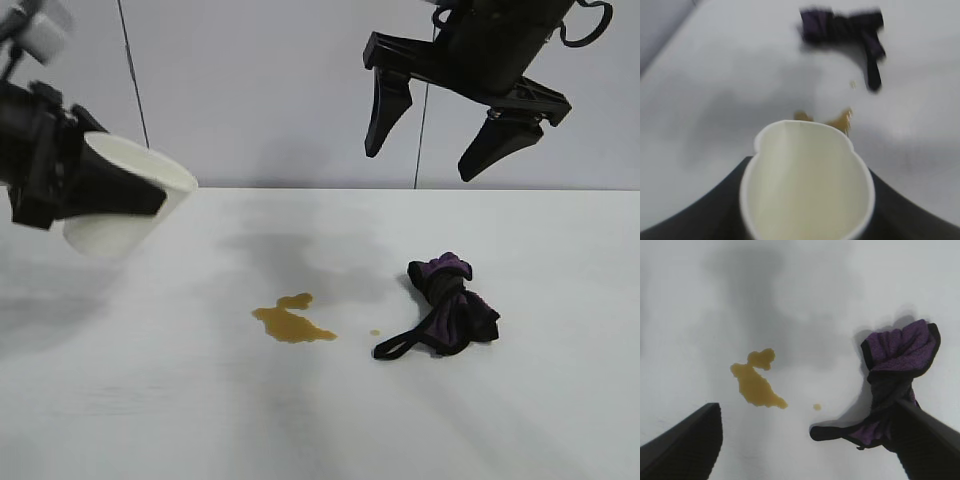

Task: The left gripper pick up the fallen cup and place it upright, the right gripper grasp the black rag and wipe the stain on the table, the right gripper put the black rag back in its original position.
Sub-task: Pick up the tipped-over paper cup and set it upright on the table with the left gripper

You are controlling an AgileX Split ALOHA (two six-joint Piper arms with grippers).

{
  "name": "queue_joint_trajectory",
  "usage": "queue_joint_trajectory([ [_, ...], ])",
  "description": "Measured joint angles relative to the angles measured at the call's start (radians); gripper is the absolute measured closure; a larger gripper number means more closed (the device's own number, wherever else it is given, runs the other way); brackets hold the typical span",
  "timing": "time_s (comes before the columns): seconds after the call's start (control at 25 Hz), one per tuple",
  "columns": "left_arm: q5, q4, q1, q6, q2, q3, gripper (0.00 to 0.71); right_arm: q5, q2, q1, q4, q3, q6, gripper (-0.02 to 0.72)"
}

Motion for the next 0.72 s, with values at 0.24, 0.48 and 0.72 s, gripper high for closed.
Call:
queue_joint_trajectory([
  [0.24,0.123,-0.038,0.050,0.141,0.116,0.054,0.347,-0.007,0.000,0.000,0.000,0.000,0.000,0.072],
  [0.48,0.183,-0.045,0.050,0.262,0.307,0.040,0.347,-0.020,0.000,0.000,0.000,0.000,0.000,0.072],
  [0.72,0.183,-0.050,0.050,0.269,0.422,-0.040,0.347,-0.020,0.000,0.000,0.000,0.000,0.000,0.072],
])
